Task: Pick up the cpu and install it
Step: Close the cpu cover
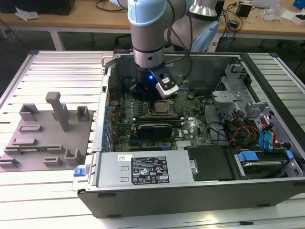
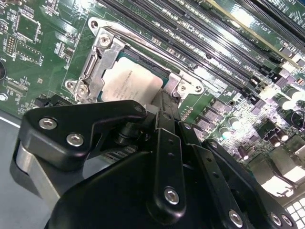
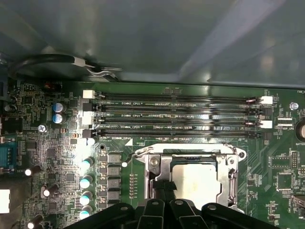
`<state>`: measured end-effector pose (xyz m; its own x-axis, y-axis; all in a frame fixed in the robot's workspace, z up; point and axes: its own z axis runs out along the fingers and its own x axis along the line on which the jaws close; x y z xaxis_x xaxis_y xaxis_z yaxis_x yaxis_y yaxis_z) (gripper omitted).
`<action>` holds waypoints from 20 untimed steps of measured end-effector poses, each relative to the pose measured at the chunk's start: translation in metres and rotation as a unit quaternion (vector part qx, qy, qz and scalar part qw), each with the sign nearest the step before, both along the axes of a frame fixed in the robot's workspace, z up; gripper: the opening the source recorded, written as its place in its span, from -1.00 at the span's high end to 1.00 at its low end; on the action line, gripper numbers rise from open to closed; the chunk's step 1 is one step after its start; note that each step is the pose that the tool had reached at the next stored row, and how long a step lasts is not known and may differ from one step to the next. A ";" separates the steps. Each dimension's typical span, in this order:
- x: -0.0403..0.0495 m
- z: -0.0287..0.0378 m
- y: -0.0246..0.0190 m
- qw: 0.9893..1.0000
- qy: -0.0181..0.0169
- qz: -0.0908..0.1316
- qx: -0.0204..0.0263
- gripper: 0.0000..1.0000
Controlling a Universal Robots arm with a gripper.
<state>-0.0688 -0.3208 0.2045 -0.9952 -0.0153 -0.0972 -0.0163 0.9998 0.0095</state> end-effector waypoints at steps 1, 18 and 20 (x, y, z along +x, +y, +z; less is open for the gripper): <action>-0.0004 -0.0004 -0.0002 1.000 0.000 0.000 0.000 0.79; -0.0022 -0.0036 -0.0050 1.000 -0.001 0.000 0.000 0.79; -0.0023 -0.0035 -0.0051 1.000 -0.001 0.000 0.000 0.79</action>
